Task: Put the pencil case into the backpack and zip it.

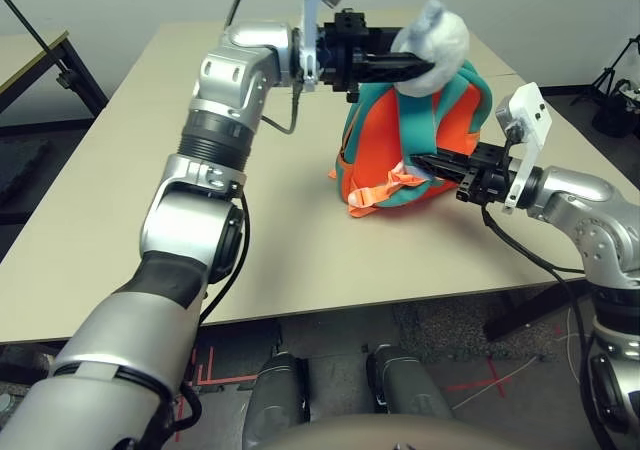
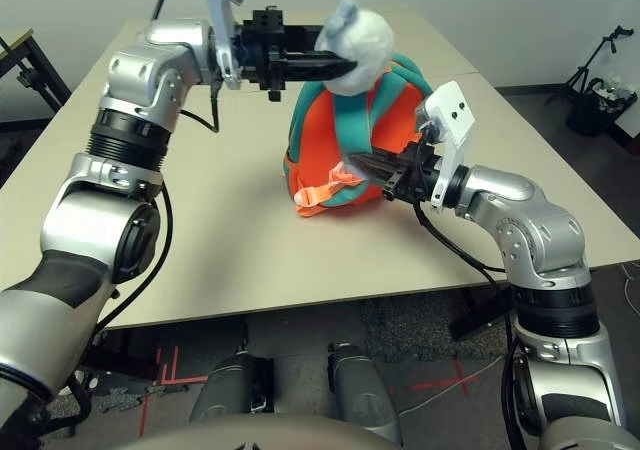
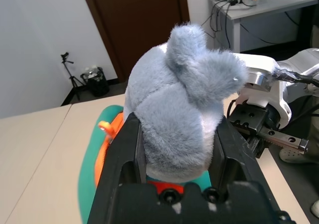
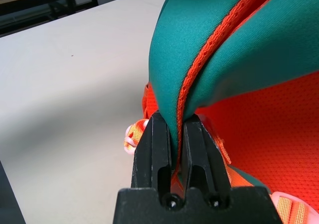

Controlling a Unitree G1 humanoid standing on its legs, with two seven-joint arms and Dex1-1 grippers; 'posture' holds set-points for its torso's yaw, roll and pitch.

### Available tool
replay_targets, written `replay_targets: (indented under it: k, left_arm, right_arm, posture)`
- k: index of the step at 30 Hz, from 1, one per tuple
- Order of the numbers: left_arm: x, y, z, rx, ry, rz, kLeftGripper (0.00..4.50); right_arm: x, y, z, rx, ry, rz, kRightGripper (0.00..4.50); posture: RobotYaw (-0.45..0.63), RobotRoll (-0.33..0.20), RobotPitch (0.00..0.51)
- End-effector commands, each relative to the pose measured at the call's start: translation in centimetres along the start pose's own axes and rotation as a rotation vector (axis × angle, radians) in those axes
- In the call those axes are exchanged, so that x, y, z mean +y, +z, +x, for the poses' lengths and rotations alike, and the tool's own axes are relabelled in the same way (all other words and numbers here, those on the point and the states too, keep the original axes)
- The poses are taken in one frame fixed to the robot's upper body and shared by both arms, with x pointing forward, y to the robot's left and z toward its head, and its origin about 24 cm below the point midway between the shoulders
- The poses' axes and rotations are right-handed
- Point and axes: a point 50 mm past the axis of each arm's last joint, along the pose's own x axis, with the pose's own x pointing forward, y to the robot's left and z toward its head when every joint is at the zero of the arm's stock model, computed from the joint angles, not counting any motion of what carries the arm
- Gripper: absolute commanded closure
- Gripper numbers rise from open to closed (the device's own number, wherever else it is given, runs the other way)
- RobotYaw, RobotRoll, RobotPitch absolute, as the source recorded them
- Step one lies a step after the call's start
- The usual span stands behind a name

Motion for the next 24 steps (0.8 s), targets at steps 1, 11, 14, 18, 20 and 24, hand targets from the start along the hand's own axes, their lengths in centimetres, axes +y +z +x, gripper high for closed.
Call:
replay_targets:
  k: [1, 11, 14, 18, 20, 24]
  left_arm:
    - [-0.3, 1.5, -1.0, -0.027, -0.006, 0.025, 2.49]
    - [-0.4, 1.4, -5.3, -0.004, 0.085, -0.022, 2.49]
    - [-0.3, 1.0, -6.3, 0.014, 0.124, -0.034, 2.49]
    - [-0.2, 0.0, -7.5, 0.043, 0.167, -0.062, 2.49]
    - [-0.4, -0.8, -8.1, 0.057, 0.185, -0.083, 2.49]
    - [-0.9, -2.4, -8.5, 0.078, 0.195, -0.133, 2.49]
  right_arm:
    - [-0.1, 0.4, 0.5, -0.007, 0.012, -0.016, 4.5]
    - [-0.7, 0.4, 0.9, 0.001, -0.008, -0.005, 4.5]
    - [-0.9, 0.5, 1.0, 0.001, -0.018, -0.004, 4.5]
    - [-1.1, 0.6, 1.1, -0.003, -0.03, 0.001, 4.5]
    - [-1.2, 0.6, 1.2, -0.004, -0.037, 0.003, 4.5]
    - [-1.4, 0.6, 1.4, -0.004, -0.043, 0.006, 4.5]
  posture:
    - [-0.21, 0.0, 0.0]
    - [-0.19, 0.0, 0.0]
    - [-0.18, 0.0, 0.0]
    - [-0.18, 0.0, 0.0]
    - [-0.17, 0.0, 0.0]
    - [-0.17, 0.0, 0.0]
